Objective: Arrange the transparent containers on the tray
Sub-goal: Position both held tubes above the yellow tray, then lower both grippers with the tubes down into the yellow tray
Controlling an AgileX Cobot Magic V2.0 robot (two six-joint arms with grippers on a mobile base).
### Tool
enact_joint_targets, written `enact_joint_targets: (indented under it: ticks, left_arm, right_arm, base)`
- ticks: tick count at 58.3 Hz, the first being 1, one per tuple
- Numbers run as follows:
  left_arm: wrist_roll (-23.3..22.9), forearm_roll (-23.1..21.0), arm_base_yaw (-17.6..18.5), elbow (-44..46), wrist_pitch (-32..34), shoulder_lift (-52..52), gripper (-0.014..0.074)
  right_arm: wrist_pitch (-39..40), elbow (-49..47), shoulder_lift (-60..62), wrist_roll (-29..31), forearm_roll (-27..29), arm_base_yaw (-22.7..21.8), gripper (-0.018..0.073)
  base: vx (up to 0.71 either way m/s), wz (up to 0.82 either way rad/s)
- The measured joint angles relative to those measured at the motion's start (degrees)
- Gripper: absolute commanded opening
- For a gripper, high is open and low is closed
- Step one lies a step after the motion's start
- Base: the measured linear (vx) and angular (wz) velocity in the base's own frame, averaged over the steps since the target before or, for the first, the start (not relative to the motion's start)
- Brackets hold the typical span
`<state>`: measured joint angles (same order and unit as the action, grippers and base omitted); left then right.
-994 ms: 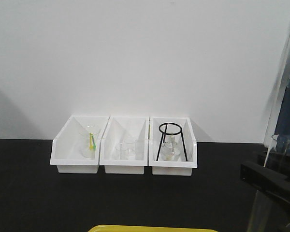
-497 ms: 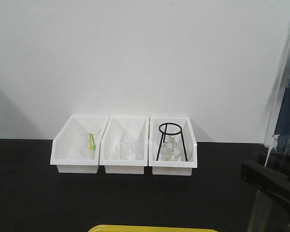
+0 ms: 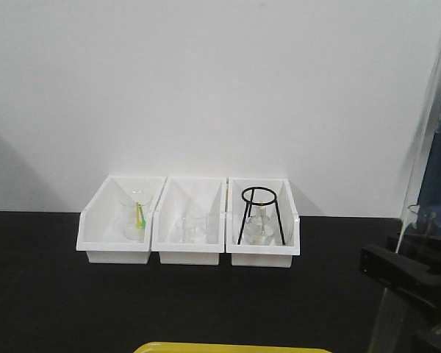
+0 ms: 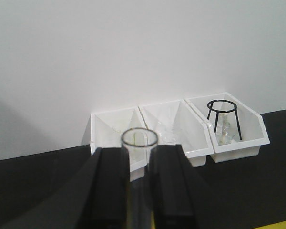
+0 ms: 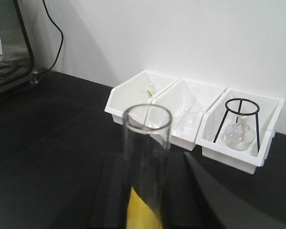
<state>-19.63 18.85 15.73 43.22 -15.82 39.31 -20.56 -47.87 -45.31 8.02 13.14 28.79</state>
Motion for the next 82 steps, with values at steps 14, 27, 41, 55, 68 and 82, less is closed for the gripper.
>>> enact_joint_targets:
  ticks: [14,27,41,55,68,82]
  left_arm:
    - [0.0,-5.0,3.3,0.0,2.8,7.8,0.0135]
    - [0.0,-9.1,12.1,0.0,8.3,19.9,0.0135]
    - [0.0,-17.0,19.4,0.0,11.9,33.2,0.0139]
    - [0.0,-18.8,19.9,3.2,11.7,44.0,0.0146]
    - [0.0,-18.8,19.9,6.0,9.0,51.0,0.0153]
    - [0.0,-18.8,19.9,6.0,7.3,57.1,0.0162]
  right_arm:
    - [0.2,0.0,-10.8,-7.6,0.0,0.0,0.0064]
    - [0.2,0.0,-20.8,-8.7,0.0,0.0,0.0064]
    - [1.2,0.0,-28.4,-12.8,0.0,0.0,0.0064]
    - [1.5,0.0,-35.0,-15.1,0.0,0.0,0.0064]
    - [2.1,0.0,-41.4,-15.3,0.0,0.0,0.0069]
    - [3.5,-0.1,-45.8,-15.3,0.0,0.0,0.0077]
  base:
    - [0.00,0.00]
    - [0.00,0.00]
    - [0.00,0.00]
    - [0.00,0.00]
    - [0.00,0.00]
    - [0.00,0.00]
